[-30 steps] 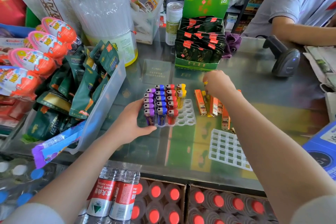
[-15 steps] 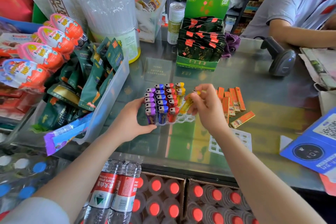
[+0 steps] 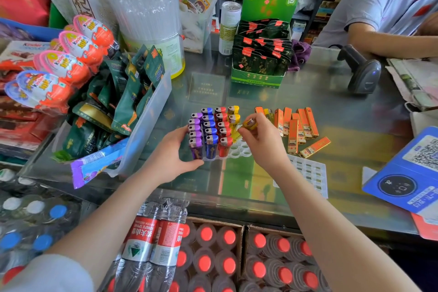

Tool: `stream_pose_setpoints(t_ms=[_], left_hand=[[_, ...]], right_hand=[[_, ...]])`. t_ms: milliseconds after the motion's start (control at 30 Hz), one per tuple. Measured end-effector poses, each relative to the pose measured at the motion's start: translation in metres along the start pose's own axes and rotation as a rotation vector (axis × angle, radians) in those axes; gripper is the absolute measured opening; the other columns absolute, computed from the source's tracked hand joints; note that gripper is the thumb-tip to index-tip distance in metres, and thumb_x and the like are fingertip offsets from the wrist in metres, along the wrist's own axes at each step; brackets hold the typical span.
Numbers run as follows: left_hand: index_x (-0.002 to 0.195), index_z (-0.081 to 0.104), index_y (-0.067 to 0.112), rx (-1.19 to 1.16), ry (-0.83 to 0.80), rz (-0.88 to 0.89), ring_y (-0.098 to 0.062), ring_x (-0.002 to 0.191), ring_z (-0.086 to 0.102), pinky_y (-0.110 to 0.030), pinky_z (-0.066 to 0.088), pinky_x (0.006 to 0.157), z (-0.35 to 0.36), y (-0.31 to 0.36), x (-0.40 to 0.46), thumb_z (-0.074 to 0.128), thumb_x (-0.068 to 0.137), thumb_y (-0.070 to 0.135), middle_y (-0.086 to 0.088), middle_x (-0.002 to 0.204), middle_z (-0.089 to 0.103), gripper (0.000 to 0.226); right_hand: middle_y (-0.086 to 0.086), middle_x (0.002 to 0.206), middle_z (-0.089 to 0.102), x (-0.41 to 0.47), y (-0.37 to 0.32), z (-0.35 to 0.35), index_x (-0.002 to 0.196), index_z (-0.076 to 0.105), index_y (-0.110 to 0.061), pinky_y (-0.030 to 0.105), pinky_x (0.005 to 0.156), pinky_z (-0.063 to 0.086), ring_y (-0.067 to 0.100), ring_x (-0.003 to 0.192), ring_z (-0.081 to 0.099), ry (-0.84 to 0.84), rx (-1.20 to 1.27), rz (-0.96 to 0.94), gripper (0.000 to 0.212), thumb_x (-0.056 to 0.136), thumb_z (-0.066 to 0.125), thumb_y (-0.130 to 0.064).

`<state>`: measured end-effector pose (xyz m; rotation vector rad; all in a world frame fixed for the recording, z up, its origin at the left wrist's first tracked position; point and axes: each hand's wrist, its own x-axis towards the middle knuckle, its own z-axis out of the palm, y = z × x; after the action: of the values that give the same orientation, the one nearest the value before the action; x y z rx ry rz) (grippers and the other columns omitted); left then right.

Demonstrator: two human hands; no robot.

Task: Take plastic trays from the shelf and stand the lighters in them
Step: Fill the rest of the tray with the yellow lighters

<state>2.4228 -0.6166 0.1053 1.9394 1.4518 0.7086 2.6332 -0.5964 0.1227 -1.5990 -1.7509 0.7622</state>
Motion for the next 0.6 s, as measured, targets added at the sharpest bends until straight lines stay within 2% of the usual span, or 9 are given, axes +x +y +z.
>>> stream_pose_setpoints(t_ms=[133, 233, 333, 467, 600], left_hand=[[0.101, 0.048, 0.031, -0.010, -0.005, 0.016, 0.018, 0.090, 0.044, 0.001, 0.031, 0.075, 0.000, 0.000, 0.000, 0.078, 0.067, 0.016, 0.029, 0.095, 0.048, 0.048], [0.101, 0.049, 0.033, -0.021, -0.014, 0.022, 0.015, 0.092, 0.046, -0.001, 0.032, 0.076, 0.000, -0.002, 0.001, 0.077, 0.068, 0.017, 0.028, 0.096, 0.050, 0.047], [0.103, 0.050, 0.033, -0.020, -0.003, 0.023, 0.004, 0.093, 0.049, -0.009, 0.033, 0.078, 0.002, -0.005, 0.001, 0.077, 0.067, 0.019, 0.024, 0.099, 0.052, 0.047], [0.104, 0.049, 0.034, -0.009, 0.016, 0.012, -0.003, 0.097, 0.048, -0.014, 0.034, 0.079, 0.004, -0.007, 0.000, 0.078, 0.067, 0.021, 0.023, 0.100, 0.051, 0.049], [0.108, 0.050, 0.031, -0.005, 0.011, 0.006, -0.004, 0.100, 0.048, -0.017, 0.034, 0.080, 0.004, -0.008, 0.001, 0.078, 0.067, 0.022, 0.018, 0.104, 0.052, 0.051]], right_hand=[[0.006, 0.100, 0.048, 0.008, -0.007, -0.011, 0.105, 0.049, -0.004, 0.025, 0.069, 0.032, 0.020, 0.083, 0.044, -0.146, -0.277, -0.091, 0.014, 0.093, 0.050, -0.011], [0.011, 0.104, 0.052, 0.008, -0.012, -0.010, 0.104, 0.049, -0.004, 0.028, 0.069, 0.034, 0.020, 0.083, 0.045, -0.165, -0.341, -0.146, 0.015, 0.091, 0.051, -0.010], [0.007, 0.098, 0.054, 0.006, -0.013, 0.004, 0.105, 0.048, -0.004, 0.026, 0.067, 0.036, 0.019, 0.081, 0.048, -0.091, -0.277, -0.136, 0.022, 0.086, 0.057, -0.009], [-0.007, 0.075, 0.049, 0.001, -0.011, 0.022, 0.101, 0.044, -0.006, 0.015, 0.052, 0.033, 0.004, 0.063, 0.044, 0.088, -0.020, 0.029, 0.026, 0.082, 0.063, -0.009], [-0.007, 0.077, 0.047, -0.002, -0.008, 0.022, 0.094, 0.042, -0.014, 0.017, 0.055, 0.032, 0.013, 0.071, 0.045, 0.102, -0.038, 0.013, 0.022, 0.084, 0.061, -0.011]])
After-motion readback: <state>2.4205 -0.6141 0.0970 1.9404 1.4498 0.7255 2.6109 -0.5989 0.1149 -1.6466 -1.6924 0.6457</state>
